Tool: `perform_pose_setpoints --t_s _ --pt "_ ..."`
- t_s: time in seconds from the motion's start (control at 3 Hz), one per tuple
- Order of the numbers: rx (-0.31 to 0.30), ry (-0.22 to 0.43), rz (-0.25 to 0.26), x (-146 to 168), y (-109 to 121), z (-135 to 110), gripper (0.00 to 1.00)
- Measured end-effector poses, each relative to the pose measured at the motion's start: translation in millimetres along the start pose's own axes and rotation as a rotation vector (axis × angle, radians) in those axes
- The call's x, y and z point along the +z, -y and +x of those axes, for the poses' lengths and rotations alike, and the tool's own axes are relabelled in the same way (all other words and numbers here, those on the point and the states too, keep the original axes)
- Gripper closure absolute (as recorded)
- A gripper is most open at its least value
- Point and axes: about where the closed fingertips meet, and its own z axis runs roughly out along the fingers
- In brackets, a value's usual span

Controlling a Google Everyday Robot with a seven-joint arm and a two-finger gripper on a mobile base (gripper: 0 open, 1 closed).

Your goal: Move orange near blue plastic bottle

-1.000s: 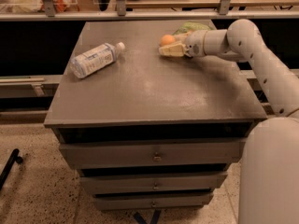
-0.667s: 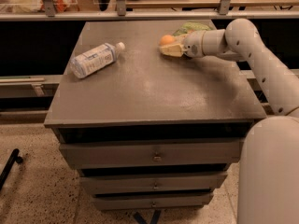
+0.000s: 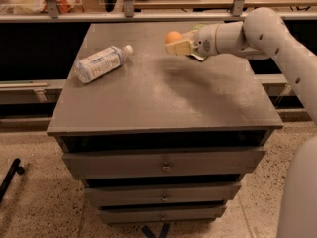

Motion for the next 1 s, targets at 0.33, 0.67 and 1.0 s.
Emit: perform_pose_setpoints --t_s 0.33,0.67,1.0 --pt "0.012 -0.041 -0.059 10.2 -49.3 2.5 1.0" --pt "0.012 -0.074 -0.138 34.8 -86.3 12.8 1.0" --pt "0.031 -0.046 -0.164 60.4 -101.5 15.7 1.0"
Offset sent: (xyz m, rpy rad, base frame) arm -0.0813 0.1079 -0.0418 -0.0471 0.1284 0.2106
